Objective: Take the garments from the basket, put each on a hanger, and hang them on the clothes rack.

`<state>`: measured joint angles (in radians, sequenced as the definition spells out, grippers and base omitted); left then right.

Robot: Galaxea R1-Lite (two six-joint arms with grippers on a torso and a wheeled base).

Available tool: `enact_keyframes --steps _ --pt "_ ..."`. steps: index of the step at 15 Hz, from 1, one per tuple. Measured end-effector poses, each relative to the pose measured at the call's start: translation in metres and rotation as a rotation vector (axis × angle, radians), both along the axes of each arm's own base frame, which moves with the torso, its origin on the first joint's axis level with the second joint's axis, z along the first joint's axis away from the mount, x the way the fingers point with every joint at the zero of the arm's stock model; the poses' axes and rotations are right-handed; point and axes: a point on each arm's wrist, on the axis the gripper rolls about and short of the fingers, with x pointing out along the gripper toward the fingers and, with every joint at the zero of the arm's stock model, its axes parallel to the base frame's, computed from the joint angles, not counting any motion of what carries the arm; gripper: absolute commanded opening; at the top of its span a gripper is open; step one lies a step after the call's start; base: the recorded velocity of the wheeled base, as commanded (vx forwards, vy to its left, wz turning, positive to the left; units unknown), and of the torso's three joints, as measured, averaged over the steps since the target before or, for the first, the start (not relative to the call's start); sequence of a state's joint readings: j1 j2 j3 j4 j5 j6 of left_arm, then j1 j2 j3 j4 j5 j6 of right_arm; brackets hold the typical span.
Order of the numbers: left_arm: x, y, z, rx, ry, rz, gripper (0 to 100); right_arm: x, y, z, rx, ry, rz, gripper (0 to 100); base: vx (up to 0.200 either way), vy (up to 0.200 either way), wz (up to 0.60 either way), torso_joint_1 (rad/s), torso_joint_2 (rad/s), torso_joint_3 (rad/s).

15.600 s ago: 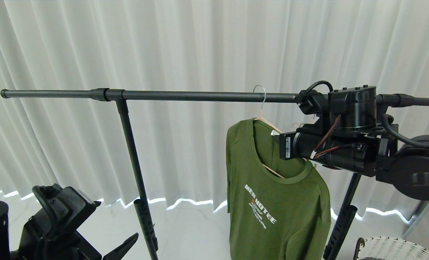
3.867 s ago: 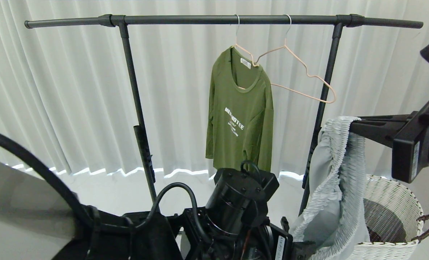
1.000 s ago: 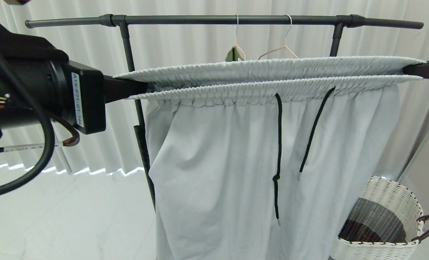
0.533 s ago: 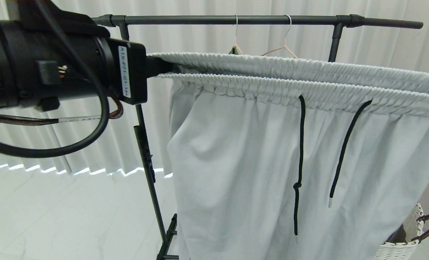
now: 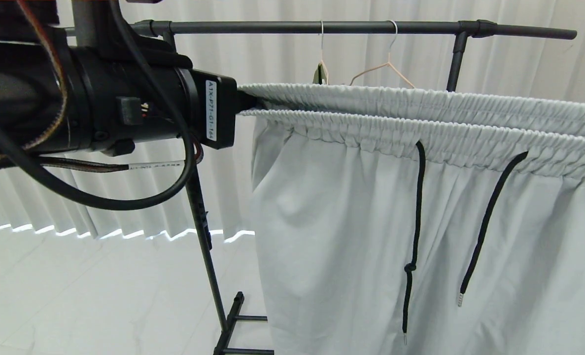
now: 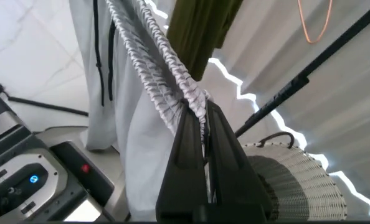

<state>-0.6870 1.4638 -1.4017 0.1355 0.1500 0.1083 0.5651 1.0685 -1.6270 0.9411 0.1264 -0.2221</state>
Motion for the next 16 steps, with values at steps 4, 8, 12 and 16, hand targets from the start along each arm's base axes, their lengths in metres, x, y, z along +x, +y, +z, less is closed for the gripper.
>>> enact_keyframes --steps 4,8,12,16 --pt "-0.011 0.008 -0.007 0.054 0.088 -0.001 0 0.02 0.005 0.002 -0.033 -0.039 -0.166 0 0.0 0.0 0.0 0.0 0.0 0.0" --pt "-0.043 0.014 -0.006 0.043 0.182 -0.055 0 0.052 0.022 0.01 0.036 -0.139 -0.184 0 0.0 0.0 0.0 0.0 0.0 0.0" --pt "-0.082 0.019 -0.002 0.038 0.209 -0.239 0 0.085 0.044 0.021 0.136 -0.26 -0.142 0 0.0 0.0 0.0 0.0 0.0 0.0" --pt "-0.103 0.019 0.005 0.021 0.183 -0.349 0 0.097 0.057 0.018 0.138 -0.252 -0.106 0 0.0 0.0 0.0 0.0 0.0 0.0"
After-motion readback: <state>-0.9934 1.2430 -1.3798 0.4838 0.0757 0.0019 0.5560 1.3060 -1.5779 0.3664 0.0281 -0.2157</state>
